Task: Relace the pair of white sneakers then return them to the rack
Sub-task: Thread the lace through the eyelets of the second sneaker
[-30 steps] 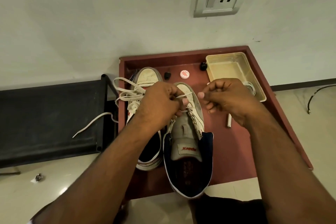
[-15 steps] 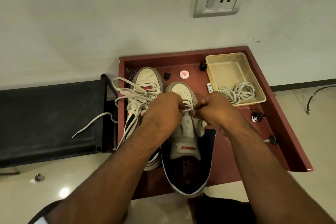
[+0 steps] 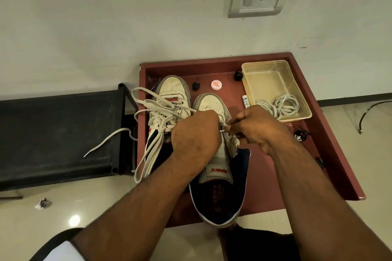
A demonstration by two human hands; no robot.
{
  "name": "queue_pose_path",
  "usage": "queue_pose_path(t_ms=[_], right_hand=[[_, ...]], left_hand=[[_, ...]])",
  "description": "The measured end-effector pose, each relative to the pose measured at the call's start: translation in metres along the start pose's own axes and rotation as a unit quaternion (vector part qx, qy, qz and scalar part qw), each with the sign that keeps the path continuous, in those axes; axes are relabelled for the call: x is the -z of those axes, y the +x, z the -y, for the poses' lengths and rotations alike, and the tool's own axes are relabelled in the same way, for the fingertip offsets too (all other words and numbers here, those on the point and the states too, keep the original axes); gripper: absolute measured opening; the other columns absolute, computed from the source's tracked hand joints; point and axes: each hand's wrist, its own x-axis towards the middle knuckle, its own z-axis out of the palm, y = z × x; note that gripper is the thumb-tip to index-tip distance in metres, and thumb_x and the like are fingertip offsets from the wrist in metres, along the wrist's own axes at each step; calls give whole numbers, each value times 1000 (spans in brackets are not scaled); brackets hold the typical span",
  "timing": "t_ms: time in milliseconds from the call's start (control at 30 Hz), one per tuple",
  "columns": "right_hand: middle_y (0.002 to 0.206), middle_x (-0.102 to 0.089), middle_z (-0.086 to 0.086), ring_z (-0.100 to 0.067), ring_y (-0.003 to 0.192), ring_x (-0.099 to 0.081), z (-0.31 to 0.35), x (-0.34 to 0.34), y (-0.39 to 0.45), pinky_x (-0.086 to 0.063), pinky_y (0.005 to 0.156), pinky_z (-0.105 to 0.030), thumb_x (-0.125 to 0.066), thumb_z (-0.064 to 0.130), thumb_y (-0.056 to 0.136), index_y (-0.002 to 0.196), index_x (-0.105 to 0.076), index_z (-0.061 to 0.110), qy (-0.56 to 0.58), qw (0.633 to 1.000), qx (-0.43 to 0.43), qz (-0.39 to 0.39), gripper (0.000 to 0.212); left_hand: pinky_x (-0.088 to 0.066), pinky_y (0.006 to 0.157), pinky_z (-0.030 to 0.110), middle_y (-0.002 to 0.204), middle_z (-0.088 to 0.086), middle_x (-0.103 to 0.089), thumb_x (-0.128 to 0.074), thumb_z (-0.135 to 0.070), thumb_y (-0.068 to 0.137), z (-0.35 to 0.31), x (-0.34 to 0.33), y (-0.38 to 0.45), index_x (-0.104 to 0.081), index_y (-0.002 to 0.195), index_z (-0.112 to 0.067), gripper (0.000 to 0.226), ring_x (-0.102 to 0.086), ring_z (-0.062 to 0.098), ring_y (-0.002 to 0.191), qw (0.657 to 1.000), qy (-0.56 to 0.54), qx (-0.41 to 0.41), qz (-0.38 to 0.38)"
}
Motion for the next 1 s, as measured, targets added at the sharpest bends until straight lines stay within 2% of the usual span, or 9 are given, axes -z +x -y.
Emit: queue_pose_path(t_ms=[67,133,300,433,567,767,833,933,1000], right_hand=[[65,-64,-10,-12,51,-59,0,3,1,-52,44,-23,-64,-6,87,83,-67,0,16,1000,0,20,7],[65,-63,-11,-15,55,-61,-2,4,2,-58,54,-27,-60,-5,91,83,-66,1,21,999,-1,32,11],[69,-66,-13,-18,61,-64,-4,4,5,-59,65,-31,-60,-6,90,84,-66,0,17,999,-2,40,11],[72,-69,-13,-18,65,-66,-7,7,7,-59,70,-33,-61,-7,89,92,-67,-3,21,999,-6,49,8],[72,-68,-13,-18,65,-66,-8,9,7,-59,66,-31,-60,-10,89,93,-68,-5,24,998,-10,60,11],[74,-68,-14,-18,66,-66,-8,9,6,-60,63,-30,-62,-11,86,91,-69,-5,20,998,-2,58,11],[77,-69,-14,-19,68,-66,-7,8,5,-61,69,-35,-67,-3,86,90,-70,-3,14,998,-2,53,5],[77,-68,-11,-17,67,-62,-3,3,2,-60,72,-37,-74,16,85,93,-69,2,-21,999,-1,39,17],[79,-67,-12,-17,65,-60,0,-1,0,-59,70,-36,-71,11,85,96,-68,2,-66,997,9,29,15]], left_hand=[[-44,60,32,91,0,-66,-56,-23,95,0,-1,-1,-67,101,-23,12,-51,19,68,1000,11,-3,-6],[-45,60,32,91,0,-66,-57,-22,94,-1,-2,0,-66,102,-23,13,-49,19,67,1000,25,-10,-6],[-52,66,36,89,0,-66,-55,-27,94,-1,-2,0,-69,104,-24,17,-53,20,69,1000,21,-18,10],[-52,66,36,80,-3,-56,-55,-27,95,-4,-1,0,-67,102,-23,14,-52,20,70,999,43,-18,21],[-55,70,38,79,-2,-54,-56,-23,94,-4,-1,3,-66,101,-22,13,-54,21,71,998,47,-12,37],[-53,67,37,75,-5,-49,-57,-24,94,-4,-3,4,-66,101,-24,11,-53,20,70,998,53,-15,32],[-52,67,37,70,-5,-44,-56,-23,95,-4,-3,4,-65,102,-23,12,-52,20,70,997,58,-16,41],[-50,67,36,66,-6,-39,-56,-22,95,-5,-1,4,-63,105,-21,11,-52,19,71,997,56,-15,50],[-50,69,37,67,-6,-39,-57,-23,95,-5,-2,5,-61,103,-20,10,-53,20,73,998,49,-10,48]])
